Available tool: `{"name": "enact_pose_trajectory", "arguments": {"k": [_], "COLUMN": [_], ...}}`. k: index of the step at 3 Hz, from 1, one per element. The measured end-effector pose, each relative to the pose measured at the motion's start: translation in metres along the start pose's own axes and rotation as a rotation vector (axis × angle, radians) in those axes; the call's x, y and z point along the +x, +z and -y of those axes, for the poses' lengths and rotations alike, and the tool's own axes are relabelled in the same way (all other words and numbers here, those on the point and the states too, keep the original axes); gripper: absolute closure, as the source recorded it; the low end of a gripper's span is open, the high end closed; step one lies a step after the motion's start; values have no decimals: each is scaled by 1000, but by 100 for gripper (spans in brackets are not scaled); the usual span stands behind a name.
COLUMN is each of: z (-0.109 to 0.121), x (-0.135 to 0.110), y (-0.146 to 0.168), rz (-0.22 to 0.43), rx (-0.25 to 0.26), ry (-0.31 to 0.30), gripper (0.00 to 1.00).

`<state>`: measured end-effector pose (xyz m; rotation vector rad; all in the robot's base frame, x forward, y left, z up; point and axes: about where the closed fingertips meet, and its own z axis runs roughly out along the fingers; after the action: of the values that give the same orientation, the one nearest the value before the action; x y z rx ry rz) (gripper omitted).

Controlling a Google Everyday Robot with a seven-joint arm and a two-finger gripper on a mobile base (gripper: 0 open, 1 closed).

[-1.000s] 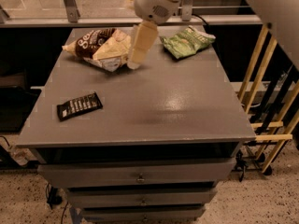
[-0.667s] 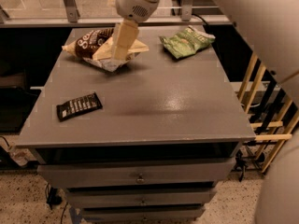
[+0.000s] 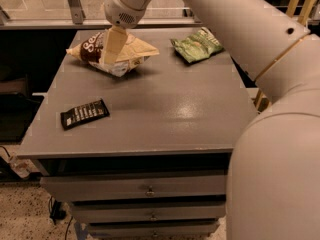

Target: Move brown chip bag near rxbar chocolate

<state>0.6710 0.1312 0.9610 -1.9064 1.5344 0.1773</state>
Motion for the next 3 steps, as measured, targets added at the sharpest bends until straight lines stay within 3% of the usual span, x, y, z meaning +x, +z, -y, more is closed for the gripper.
{"name": "enact_pose_trajectory", "arguments": {"k": [3], "z": [21], "x": [40], "y": [34], "rz": [-172], "rx": [43], "ry": [-5], "gripper": [0]}}
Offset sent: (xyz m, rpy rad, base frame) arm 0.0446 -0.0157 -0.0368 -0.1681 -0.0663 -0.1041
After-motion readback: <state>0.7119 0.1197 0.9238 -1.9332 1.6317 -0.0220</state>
